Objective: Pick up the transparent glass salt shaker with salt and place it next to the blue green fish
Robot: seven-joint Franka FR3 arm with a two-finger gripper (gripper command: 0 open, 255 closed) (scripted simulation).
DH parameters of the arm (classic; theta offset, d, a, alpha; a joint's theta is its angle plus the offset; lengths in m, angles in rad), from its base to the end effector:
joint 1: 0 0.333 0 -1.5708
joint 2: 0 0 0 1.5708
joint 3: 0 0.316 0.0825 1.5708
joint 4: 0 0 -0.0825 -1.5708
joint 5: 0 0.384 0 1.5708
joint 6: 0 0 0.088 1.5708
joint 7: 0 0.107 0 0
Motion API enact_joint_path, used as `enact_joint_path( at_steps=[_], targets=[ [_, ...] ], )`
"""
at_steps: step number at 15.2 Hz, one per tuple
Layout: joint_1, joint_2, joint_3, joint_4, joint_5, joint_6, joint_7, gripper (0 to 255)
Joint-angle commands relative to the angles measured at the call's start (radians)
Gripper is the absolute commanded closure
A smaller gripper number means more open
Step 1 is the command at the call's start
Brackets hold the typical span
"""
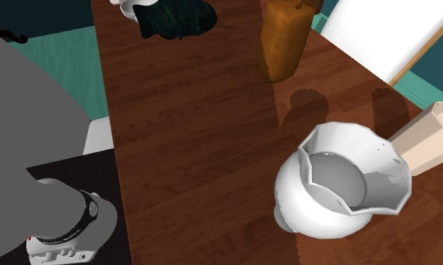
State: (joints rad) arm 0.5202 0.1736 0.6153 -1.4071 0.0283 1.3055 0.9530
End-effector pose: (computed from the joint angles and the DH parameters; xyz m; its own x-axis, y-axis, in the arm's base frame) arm 0.2641 0.5036 0.5988 0.9550 0.1701 -0.2428 0.2038 -0.9715 0.1211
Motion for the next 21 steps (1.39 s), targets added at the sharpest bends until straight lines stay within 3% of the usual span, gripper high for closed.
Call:
enact_joint_path(
  at_steps=[1,8,9,10,14,21],
  targets=[
    [0.051,0.071,0.022,0.08,-0.028,-0.015,0.07,255],
    [0.283,0.324,0.051,0.411,-0.143,-0.103,0.265,255],
    [0.33,0.372,0.047,0.485,-0.164,-0.128,0.288,255],
    [0.427,0.472,0.038,0.656,-0.211,-0.192,0.321,255],
    [0.367,0.409,0.043,0.484,-0.178,-0.089,0.312,255],
    [0.307,0.355,0.051,0.293,-0.152,0.044,0.297,255]
  ],
)
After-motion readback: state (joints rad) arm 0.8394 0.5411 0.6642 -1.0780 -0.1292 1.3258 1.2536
